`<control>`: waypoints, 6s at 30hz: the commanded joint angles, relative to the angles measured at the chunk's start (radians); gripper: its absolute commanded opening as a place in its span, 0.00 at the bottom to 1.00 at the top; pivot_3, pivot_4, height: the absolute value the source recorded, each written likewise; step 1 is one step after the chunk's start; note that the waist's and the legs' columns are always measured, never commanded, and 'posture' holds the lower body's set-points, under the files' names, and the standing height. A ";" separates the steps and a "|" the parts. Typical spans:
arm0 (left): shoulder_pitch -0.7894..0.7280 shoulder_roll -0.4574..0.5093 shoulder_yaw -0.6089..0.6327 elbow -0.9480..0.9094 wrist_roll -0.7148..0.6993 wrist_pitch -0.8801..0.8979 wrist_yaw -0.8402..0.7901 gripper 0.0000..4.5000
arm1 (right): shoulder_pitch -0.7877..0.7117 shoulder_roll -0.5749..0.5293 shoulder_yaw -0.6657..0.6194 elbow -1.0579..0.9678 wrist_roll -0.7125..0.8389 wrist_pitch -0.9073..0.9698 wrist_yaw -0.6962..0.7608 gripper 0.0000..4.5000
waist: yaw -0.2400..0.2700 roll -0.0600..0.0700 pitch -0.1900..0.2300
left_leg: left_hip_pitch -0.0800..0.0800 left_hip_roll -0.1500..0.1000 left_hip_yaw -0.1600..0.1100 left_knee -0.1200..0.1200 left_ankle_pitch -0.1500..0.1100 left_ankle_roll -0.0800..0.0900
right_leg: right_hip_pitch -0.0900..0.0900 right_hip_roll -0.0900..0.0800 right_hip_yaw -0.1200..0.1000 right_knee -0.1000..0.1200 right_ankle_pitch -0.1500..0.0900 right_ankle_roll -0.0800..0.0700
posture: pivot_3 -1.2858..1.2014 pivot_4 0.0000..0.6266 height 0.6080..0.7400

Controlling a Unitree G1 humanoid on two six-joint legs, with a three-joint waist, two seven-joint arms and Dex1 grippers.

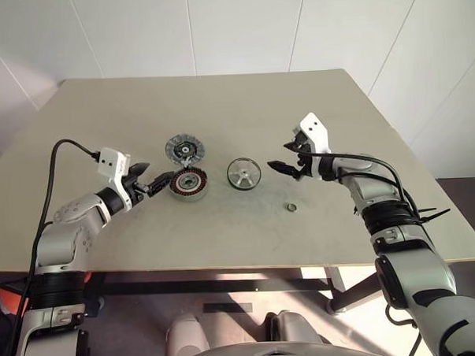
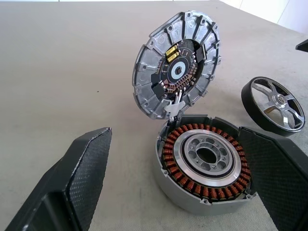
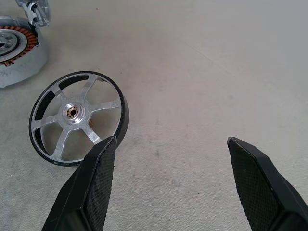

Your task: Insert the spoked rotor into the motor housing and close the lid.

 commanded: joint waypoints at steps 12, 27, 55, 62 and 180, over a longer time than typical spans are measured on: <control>-0.014 -0.005 0.000 -0.006 -0.005 -0.012 -0.012 0.99 | -0.008 -0.001 0.002 -0.097 0.029 0.040 0.041 0.92 | 0.000 0.000 0.000 | 0.000 0.000 0.000 0.000 0.000 0.000 | 0.000 0.000 0.000 0.000 0.000 0.000 | 0.52 0.00 1.00; -0.018 -0.014 -0.016 0.009 0.000 -0.015 -0.012 0.99 | 0.013 0.005 0.016 -0.158 0.022 0.085 0.055 0.92 | 0.003 0.000 0.000 | 0.000 0.000 0.000 0.000 0.001 -0.001 | 0.000 0.000 0.000 0.000 0.000 0.000 | 0.52 0.00 1.00; -0.013 -0.025 -0.025 -0.006 0.024 -0.014 0.006 0.99 | -0.055 0.124 0.020 0.055 -0.009 0.042 -0.136 0.92 | 0.001 0.000 0.000 | 0.000 0.000 -0.001 0.000 0.003 -0.005 | 0.000 0.000 -0.001 0.001 0.000 0.000 | 0.52 0.00 1.00; -0.007 -0.030 -0.034 -0.018 0.025 -0.008 0.010 0.99 | -0.085 0.127 0.018 0.129 -0.018 0.005 -0.167 0.92 | 0.000 0.000 0.000 | 0.000 0.000 -0.001 0.000 0.003 -0.005 | 0.000 0.000 -0.001 0.001 0.000 0.000 | 0.52 0.00 1.00; -0.011 -0.030 -0.049 0.016 0.058 -0.012 0.049 1.00 | -0.049 0.000 0.066 0.092 -0.114 0.012 -0.151 0.17 | -0.006 0.001 0.001 | 0.006 0.000 -0.002 -0.006 0.003 -0.005 | 0.007 -0.001 -0.005 -0.003 -0.001 -0.002 | 0.52 0.00 1.00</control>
